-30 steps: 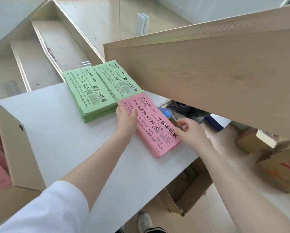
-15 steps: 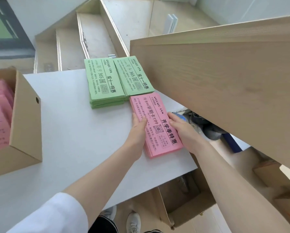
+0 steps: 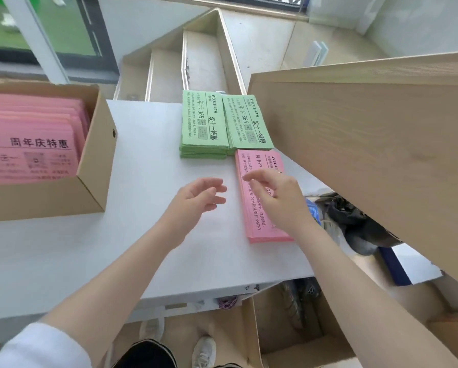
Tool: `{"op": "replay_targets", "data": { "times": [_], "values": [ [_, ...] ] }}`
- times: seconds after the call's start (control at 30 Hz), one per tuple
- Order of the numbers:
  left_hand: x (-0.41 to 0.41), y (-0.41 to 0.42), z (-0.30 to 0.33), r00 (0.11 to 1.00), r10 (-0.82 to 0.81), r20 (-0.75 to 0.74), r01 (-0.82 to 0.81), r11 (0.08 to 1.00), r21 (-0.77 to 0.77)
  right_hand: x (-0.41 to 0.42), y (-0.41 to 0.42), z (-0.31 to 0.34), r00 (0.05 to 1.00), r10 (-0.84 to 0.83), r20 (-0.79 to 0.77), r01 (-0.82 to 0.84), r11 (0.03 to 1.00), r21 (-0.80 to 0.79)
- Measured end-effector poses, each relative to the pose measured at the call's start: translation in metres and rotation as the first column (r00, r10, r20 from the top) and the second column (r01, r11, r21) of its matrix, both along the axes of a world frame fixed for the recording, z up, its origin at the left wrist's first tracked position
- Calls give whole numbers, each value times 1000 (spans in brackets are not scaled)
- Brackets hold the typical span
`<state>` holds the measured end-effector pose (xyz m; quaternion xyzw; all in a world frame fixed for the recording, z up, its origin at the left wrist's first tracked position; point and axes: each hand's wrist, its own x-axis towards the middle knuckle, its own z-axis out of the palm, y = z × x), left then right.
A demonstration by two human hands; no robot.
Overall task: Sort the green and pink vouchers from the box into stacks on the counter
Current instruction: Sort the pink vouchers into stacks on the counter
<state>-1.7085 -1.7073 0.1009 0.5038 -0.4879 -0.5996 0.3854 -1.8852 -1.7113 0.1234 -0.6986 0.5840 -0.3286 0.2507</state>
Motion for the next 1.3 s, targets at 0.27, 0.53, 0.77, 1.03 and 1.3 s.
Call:
{"op": "replay_targets", "data": {
  "times": [0.27,0.53,0.77,1.03,1.3],
  "values": [
    [124,28,43,964,234,124,-186,931,-315,132,-9,24,925,343,164,-340,939,-44],
    [297,20,72,790,432,435,-175,839,-515,272,-37,36,930,368,2,-364,920,-143],
    [407,-55,63,473,242,847,301,859,-414,359,-74,28,891,224,-395,-262,964,-43],
    [424,-106,36,128,156,979,623,756,-202,389,-98,15,667,198,-718,-173,979,110],
    [422,-102,33,202,243,949,658,684,-315,396,-97,16,656,134,-742,-152,987,43]
  ]
}}
